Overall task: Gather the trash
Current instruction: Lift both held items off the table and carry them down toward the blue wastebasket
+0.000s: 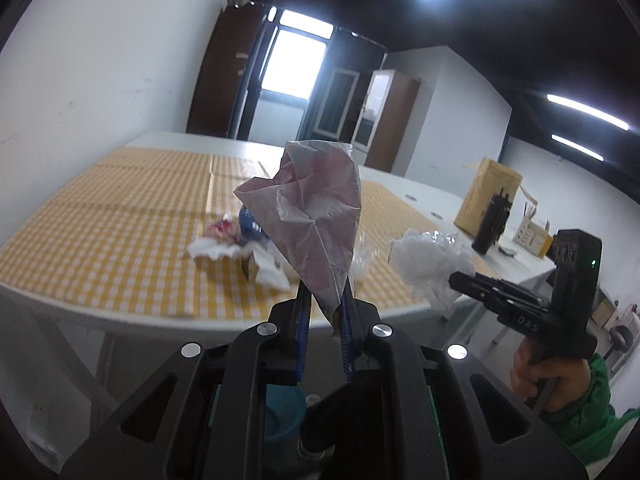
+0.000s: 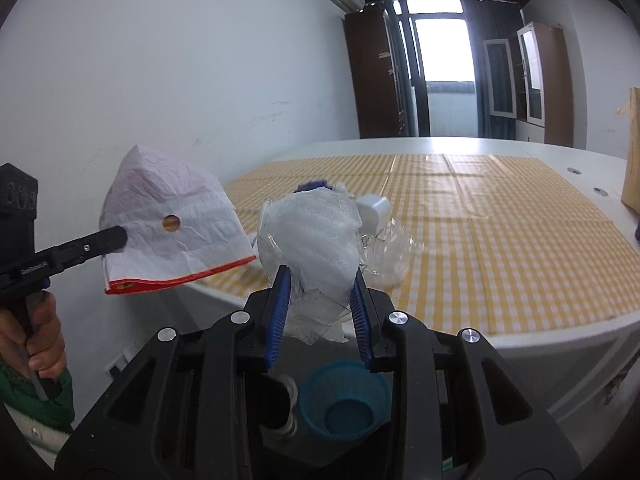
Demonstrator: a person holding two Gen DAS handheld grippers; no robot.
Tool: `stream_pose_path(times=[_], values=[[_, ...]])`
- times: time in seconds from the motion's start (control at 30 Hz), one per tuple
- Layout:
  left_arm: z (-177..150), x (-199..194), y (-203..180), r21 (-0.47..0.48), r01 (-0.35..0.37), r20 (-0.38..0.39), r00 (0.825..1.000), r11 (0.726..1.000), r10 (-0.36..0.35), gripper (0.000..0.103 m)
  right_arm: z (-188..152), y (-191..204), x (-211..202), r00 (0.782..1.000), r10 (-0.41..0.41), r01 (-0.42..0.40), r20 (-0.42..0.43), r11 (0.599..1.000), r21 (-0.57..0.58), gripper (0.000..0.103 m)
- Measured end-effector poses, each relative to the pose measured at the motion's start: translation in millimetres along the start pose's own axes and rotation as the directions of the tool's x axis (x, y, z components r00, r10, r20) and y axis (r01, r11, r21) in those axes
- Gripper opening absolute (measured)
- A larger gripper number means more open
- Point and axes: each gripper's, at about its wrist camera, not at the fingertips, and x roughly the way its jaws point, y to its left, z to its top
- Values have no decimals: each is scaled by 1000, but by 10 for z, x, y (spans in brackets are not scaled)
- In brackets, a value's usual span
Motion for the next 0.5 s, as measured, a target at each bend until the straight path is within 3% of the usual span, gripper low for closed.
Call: stream_pose_path(times=[0.3, 0.5], values=[[-573, -16, 76, 45, -6, -125, 992, 999, 12, 12, -473, 85, 19, 991, 25, -29, -132, 999, -31, 28], [-986, 300, 213, 46, -24, -261, 965, 999, 36, 12, -809, 129, 259, 976, 19, -29, -219, 999, -40, 28]])
